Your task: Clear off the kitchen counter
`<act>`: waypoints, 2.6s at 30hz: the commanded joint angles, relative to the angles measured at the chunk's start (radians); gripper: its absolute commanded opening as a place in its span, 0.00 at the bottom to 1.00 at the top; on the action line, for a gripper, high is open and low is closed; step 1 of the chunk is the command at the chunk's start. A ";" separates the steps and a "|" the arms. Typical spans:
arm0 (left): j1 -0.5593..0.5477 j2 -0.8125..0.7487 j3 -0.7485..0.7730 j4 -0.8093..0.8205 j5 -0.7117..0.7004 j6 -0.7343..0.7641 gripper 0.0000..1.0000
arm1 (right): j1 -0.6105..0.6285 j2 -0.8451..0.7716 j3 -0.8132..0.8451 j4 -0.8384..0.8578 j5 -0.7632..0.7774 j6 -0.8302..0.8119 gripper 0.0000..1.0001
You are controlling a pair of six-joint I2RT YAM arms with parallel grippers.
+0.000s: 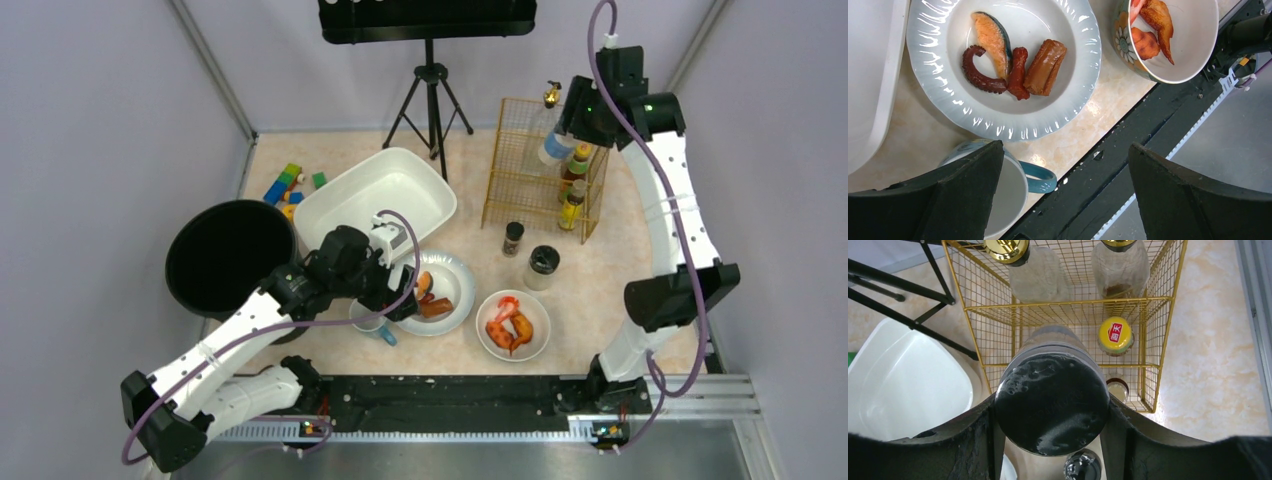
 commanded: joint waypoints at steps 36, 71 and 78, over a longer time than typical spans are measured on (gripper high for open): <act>0.000 0.017 -0.002 0.018 -0.024 0.008 0.99 | 0.042 0.233 -0.227 0.310 0.097 -0.045 0.33; 0.000 0.015 -0.001 0.017 -0.026 0.006 0.99 | 0.086 0.106 -0.125 0.199 0.075 -0.032 0.68; 0.000 0.013 -0.002 0.017 -0.023 0.008 0.99 | 0.148 -0.118 -0.390 0.254 0.007 -0.068 0.70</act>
